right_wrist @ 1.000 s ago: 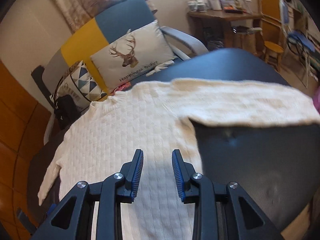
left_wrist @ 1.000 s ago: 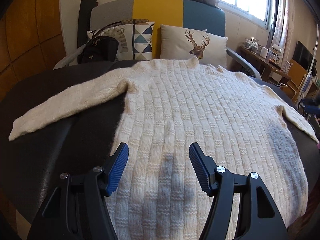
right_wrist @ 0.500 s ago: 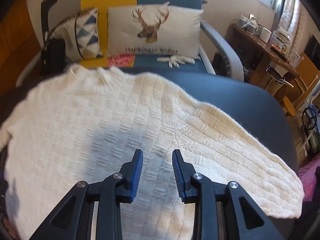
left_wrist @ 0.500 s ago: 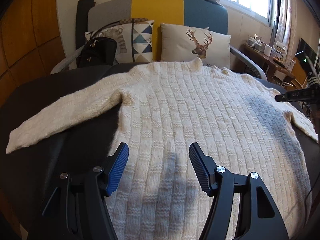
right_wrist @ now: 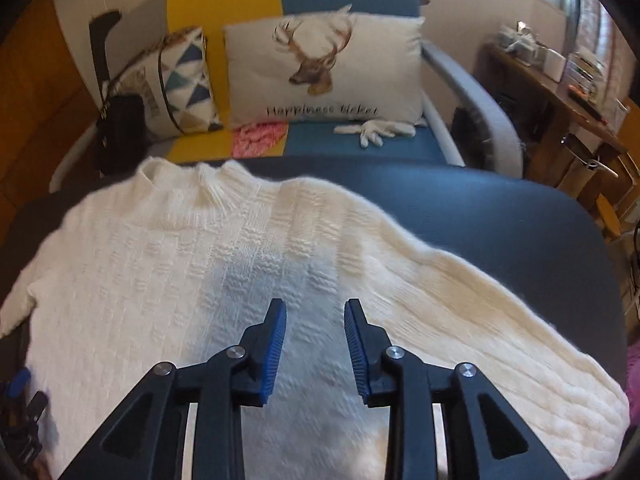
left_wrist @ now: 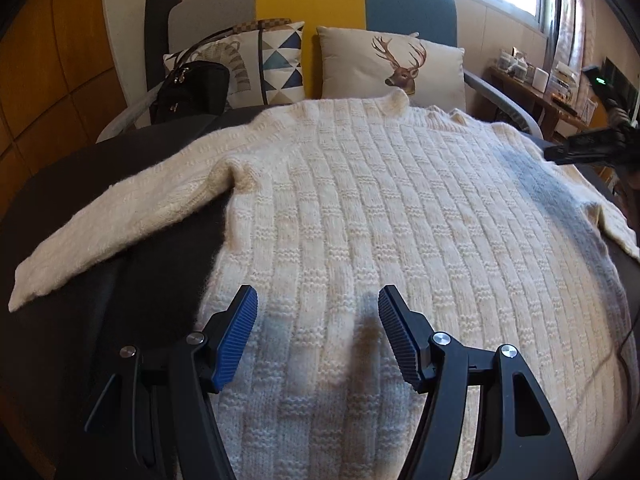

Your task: Fold clothes

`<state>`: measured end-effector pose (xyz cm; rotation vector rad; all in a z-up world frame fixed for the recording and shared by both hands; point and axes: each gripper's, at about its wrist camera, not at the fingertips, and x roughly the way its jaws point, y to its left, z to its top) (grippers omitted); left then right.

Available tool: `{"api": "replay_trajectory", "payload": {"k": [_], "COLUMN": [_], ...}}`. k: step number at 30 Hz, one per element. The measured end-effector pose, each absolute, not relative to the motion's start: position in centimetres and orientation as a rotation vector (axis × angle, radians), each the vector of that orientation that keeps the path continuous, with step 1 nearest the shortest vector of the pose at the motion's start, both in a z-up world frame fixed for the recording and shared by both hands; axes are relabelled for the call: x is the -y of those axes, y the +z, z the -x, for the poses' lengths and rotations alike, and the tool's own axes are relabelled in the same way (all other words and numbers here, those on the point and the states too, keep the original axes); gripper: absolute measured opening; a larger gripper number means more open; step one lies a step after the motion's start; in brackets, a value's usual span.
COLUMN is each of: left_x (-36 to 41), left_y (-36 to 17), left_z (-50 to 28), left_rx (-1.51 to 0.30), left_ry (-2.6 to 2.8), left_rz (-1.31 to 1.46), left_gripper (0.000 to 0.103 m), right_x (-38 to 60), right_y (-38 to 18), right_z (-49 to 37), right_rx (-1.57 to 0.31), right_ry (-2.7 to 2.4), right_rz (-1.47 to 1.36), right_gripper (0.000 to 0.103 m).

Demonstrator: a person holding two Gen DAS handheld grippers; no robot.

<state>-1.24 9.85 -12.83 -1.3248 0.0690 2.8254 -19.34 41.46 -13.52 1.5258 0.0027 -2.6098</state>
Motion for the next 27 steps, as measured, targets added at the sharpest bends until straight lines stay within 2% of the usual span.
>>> {"api": "replay_trajectory", "payload": {"k": [1, 2, 3, 4, 6, 8, 9, 10, 11, 15, 19, 23, 27], "left_x": [-10.1, -10.2, -10.3, -10.2, -9.8, -9.4, -9.2, -9.0, -8.9, -8.9, -9.1, -9.2, -9.6], "left_y": [-12.9, -13.0, -13.2, -13.2, -13.3, -13.4, -13.4, -13.4, -13.5, -13.5, -13.2, -13.1, -12.8], "left_z": [1.2, 1.1, 1.1, 1.0, 1.0, 1.0, 1.0, 0.9, 0.9, 0.5, 0.0, -0.2, -0.5], "left_rx": [-0.095, -0.112, -0.124, -0.116, -0.082, -0.05, -0.034, -0.022, -0.009, -0.009, -0.025, -0.045, -0.051], "left_ry": [2.827, 2.826, 2.823, 2.822, 2.82, 2.817, 2.816, 2.815, 2.814, 2.814, 2.809, 2.802, 2.792], "left_rz": [1.322, 1.324, 1.327, 1.33, 1.336, 1.339, 1.34, 1.343, 1.343, 1.334, 1.322, 1.329, 1.338], "left_gripper": [0.066, 0.066, 0.066, 0.066, 0.066, 0.066, 0.066, 0.066, 0.066, 0.066, 0.066, 0.066, 0.066], "right_x": [-40.7, -40.0, -39.5, -39.3, -40.3, -43.1, -44.8, -46.8, -48.9, -57.0, -64.9, -70.3, -73.0], "right_y": [-14.3, -15.0, -15.5, -15.6, -15.1, -14.2, -13.9, -13.8, -13.7, -14.2, -15.7, -17.9, -18.6], "right_z": [20.1, 20.7, 20.7, 20.5, 19.8, 17.7, 16.2, 14.1, 12.1, 3.0, -5.9, -12.1, -13.1], "right_rx": [-0.046, -0.104, -0.193, -0.226, -0.131, 0.205, 0.384, 0.557, 0.727, 1.282, 1.715, 2.04, 2.125], "right_ry": [-2.602, -2.601, -2.627, -2.647, -2.656, -2.637, -2.621, -2.611, -2.591, -2.536, -2.614, -2.652, -2.703], "right_rz": [-1.553, -1.579, -1.589, -1.564, -1.556, -1.483, -1.433, -1.37, -1.303, -1.063, -0.92, -0.858, -0.868], "right_gripper": [0.029, 0.024, 0.014, 0.01, 0.009, 0.01, 0.015, 0.025, 0.027, 0.027, 0.027, 0.027, 0.027]}}
